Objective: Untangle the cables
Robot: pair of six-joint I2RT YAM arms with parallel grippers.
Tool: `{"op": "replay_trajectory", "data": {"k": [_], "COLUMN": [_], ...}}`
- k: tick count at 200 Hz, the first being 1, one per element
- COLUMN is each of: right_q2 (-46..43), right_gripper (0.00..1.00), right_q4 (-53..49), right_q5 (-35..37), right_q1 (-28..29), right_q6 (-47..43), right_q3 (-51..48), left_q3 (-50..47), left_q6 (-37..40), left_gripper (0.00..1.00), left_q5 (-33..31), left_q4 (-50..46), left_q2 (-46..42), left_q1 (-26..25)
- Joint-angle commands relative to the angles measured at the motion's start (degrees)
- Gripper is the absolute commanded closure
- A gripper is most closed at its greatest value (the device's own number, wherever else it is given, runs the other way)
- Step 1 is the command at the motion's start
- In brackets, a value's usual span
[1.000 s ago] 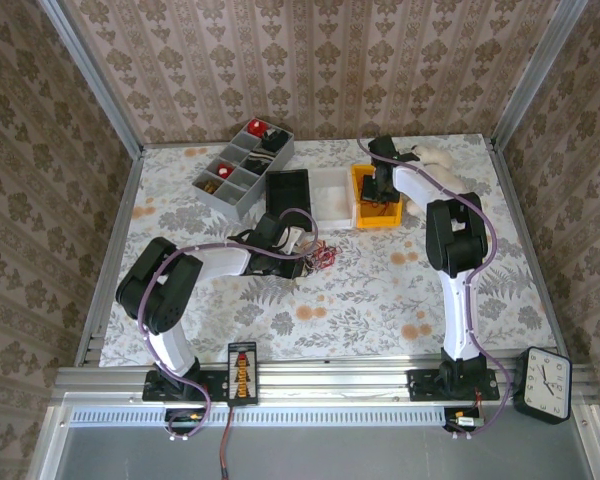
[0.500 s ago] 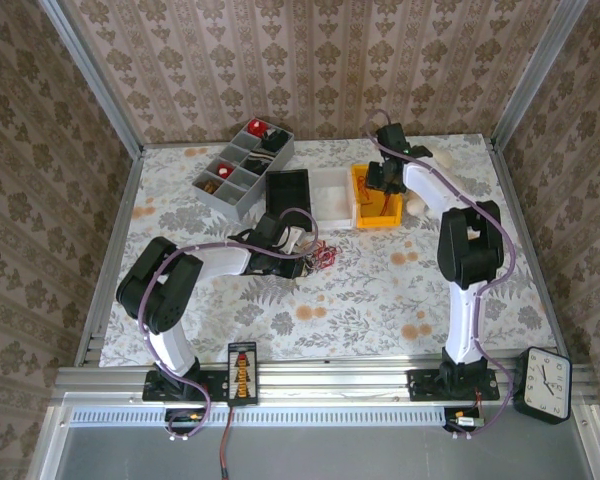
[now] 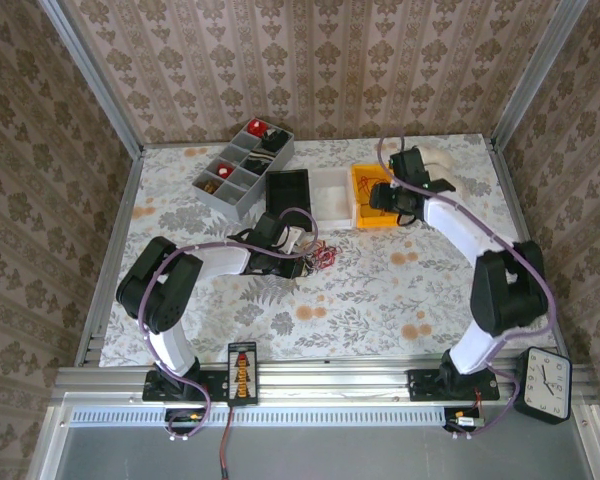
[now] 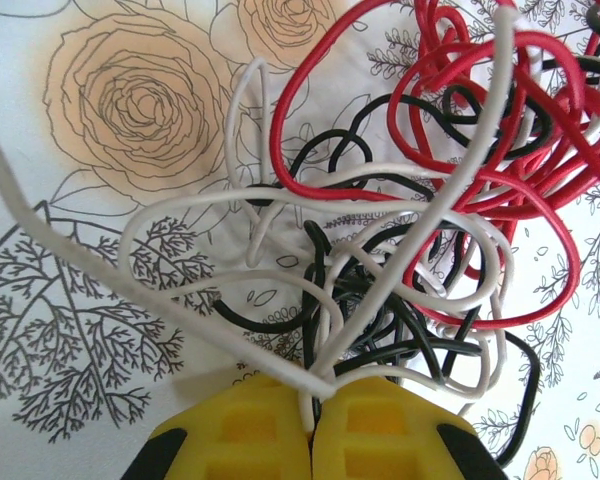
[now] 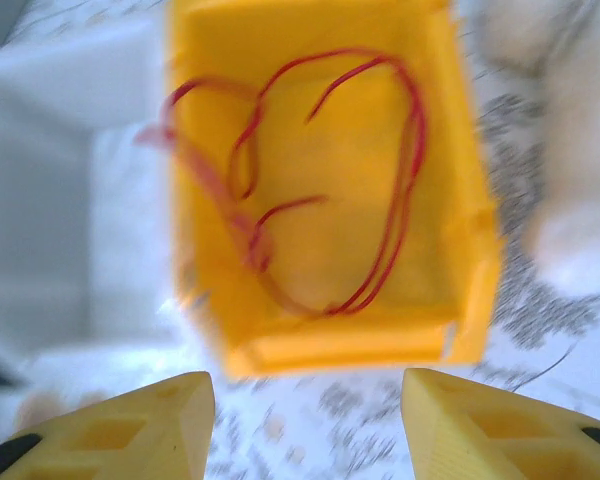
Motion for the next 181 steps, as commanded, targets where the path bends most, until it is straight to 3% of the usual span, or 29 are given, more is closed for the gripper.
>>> {"op": "replay_trajectory", "data": {"k": [1,33,84,181], "right_q2": [-2.9,1.5,8.9,9.0], "right_gripper": [0.47,0.48,0.53,0.65], "right_q4": [3.4,6.5,9.6,12.0], "right_q5": [-8.3,-12.5,-16.0,-21.0], "right_q1": [4.8,9.0,9.0,8.5], "right_q6": [-1.9,3.7,8.7,9.8], "right_q3": [-4.3,-7.3,-7.2,-12.8], "left_q3": [0.1,0.4,0.0,0.3], "left_q6": [1.7,1.8,1.4,1.6], "left_gripper": [1.00,1.00,1.00,1.00], "left_q5": [2.7,2.7,1.8,1.3], "left_q4": [-2.1,-2.5,-2.8,-3.2], "left_q2": [1.8,2.3,1.8,2.3], "left_q1": [-0.4,-0.4,-0.7,-1.0]}}
